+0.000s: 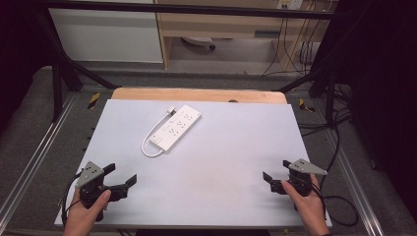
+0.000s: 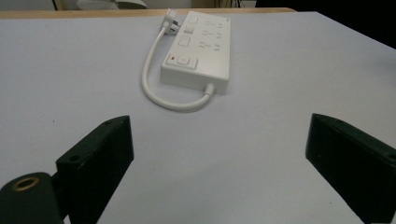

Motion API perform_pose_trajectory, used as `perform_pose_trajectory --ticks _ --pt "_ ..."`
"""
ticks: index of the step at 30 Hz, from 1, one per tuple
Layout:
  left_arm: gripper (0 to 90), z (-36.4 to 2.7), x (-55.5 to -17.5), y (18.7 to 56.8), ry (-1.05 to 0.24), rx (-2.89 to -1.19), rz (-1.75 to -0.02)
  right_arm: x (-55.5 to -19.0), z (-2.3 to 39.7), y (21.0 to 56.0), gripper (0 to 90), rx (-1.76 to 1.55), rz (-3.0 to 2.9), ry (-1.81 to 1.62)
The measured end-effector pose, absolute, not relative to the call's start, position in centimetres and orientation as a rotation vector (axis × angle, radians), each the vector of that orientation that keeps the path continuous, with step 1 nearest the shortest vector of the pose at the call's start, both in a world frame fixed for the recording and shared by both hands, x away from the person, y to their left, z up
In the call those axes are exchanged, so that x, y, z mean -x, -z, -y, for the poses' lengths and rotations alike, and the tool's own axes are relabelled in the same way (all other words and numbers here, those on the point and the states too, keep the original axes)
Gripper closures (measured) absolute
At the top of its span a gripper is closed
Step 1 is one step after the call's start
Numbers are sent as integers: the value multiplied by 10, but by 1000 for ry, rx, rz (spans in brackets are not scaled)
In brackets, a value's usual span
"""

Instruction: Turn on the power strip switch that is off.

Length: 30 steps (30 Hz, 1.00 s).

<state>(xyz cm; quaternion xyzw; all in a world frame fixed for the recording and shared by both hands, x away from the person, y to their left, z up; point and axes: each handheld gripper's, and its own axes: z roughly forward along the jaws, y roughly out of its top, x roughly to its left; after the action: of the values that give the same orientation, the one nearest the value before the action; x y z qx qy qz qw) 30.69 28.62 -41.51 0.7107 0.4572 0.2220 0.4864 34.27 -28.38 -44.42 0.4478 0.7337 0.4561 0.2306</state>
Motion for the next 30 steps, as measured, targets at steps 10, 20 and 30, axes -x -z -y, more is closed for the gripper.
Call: perform_pose_trajectory --ticks 10,20,30 --pt "75 -281 -305 416 -554 -1751 -1107 -341 279 442 55 -1229 -2011 -1269" --pt "79 -275 -315 402 -537 -1712 -1081 -341 279 441 50 -1232 -2000 -1256" --pt "87 -271 -351 387 -445 -1681 -1093 -341 275 442 47 -1205 -2031 -1245"
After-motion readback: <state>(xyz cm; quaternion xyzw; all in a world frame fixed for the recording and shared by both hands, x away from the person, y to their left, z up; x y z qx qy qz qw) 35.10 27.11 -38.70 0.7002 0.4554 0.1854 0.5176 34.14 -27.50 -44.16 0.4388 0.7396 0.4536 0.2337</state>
